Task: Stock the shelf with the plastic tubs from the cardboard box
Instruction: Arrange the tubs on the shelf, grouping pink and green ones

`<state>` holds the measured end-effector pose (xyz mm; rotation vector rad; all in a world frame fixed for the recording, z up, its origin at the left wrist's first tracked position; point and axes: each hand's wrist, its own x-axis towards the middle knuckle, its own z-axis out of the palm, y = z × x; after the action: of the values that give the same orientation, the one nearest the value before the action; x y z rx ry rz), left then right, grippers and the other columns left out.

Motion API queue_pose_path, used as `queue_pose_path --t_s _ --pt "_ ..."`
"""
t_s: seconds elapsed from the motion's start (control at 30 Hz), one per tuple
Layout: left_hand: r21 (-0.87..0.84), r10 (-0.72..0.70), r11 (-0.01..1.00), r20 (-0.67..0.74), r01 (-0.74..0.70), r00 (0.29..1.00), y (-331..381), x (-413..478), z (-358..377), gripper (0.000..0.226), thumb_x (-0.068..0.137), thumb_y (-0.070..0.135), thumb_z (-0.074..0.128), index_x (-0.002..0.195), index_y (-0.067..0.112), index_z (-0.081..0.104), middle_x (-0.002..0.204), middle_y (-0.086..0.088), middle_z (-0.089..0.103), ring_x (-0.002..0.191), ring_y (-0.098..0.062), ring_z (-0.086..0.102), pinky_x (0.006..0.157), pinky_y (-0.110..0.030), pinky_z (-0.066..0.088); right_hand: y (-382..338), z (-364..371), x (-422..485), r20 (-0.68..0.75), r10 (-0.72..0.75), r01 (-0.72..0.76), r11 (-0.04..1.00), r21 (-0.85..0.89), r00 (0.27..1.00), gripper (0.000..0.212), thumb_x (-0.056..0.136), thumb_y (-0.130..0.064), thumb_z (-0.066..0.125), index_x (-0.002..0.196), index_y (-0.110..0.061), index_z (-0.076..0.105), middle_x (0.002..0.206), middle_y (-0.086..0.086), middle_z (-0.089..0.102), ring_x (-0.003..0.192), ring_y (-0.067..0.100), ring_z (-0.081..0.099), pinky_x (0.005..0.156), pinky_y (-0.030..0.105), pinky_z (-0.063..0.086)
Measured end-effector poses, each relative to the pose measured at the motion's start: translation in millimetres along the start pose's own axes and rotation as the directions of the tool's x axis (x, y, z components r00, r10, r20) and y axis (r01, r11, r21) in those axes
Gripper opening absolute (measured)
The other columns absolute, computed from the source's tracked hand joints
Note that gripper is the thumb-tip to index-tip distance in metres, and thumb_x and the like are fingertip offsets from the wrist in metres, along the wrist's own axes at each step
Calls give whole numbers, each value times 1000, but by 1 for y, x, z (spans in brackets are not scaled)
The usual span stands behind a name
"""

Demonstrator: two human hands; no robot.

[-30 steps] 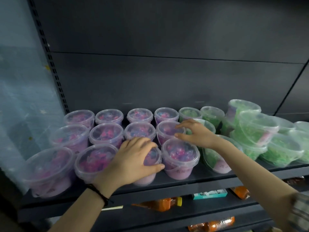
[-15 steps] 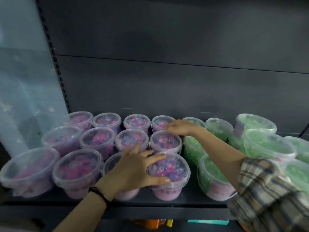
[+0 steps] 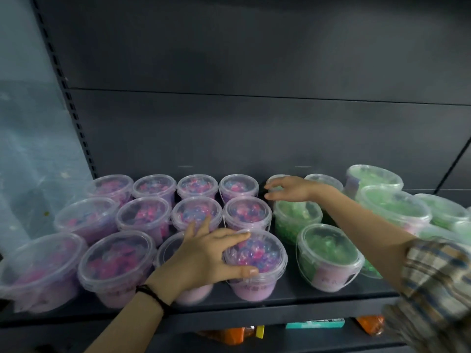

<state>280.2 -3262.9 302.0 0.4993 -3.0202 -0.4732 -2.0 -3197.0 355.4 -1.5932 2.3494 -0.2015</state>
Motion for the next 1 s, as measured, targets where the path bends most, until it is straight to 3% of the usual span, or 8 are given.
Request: queue_pose_path --t_s 0.13,0.23,0.33,0.43,0.53,0.73,0.83,1.0 --pt "28 33 999 -68 -31 997 -5 1 5 87 62 91 37 141 56 28 157 22 0 147 -19 -6 113 -54 -10 -5 5 13 -49 10 -9 1000 14 999 44 97 -45 47 136 -25 53 144 -2 49 131 16 45 109 29 32" --pt "-7 30 1000 -66 -31 997 -1 11 3 83 58 92 44 132 53 35 159 16 -4 146 -15 -8 114 -54 -7 -19 12 34 -14 18 -17 998 61 1000 44 101 -37 42 141 -21 47 150 -1 41 137 18 38 111 28 26" --pt "-74 59 996 20 -57 998 6 18 -5 76 61 87 53 122 43 38 159 10 10 146 -8 -7 112 -48 -14 -23 16 47 7 39 -40 997 62 999 40 102 -28 40 138 -17 51 150 3 41 137 21 38 113 32 28" --pt "-30 127 991 -37 -128 991 6 15 -6 79 65 82 57 128 37 41 153 12 28 142 -2 9 115 -46 -12 -18 16 49 -3 22 -21 997 72 1000 38 100 -27 47 136 -16 55 147 4 44 134 21 42 111 29 29" --pt "51 178 983 -62 -175 982 6 3 -5 87 62 86 53 133 38 40 154 11 29 144 -5 13 116 -50 -11 -13 16 52 -24 -1 2 999 42 1000 42 94 -35 58 133 -19 58 137 6 47 127 23 47 109 30 33" --pt "86 244 968 -108 -235 964 7 -9 -5 90 59 88 52 135 40 41 149 10 39 142 -6 23 110 -37 -10 -11 21 67 -114 -11 10 1000 -10 993 42 87 -41 67 124 -20 62 110 6 45 109 25 53 95 27 37" --pt "73 238 970 -112 -231 965 7 -7 -5 89 59 87 54 134 41 41 150 12 37 141 -2 18 108 -33 -10 -12 21 72 -140 -17 17 1000 -7 990 43 85 -42 69 122 -21 63 102 4 45 106 24 54 89 24 37" --pt "56 201 979 -101 -196 974 10 0 -5 85 61 81 61 132 37 44 151 11 36 146 -8 14 116 -48 -1 -18 18 79 -132 8 -3 999 38 991 53 78 -47 75 122 -20 65 104 -2 57 111 18 55 86 19 34"
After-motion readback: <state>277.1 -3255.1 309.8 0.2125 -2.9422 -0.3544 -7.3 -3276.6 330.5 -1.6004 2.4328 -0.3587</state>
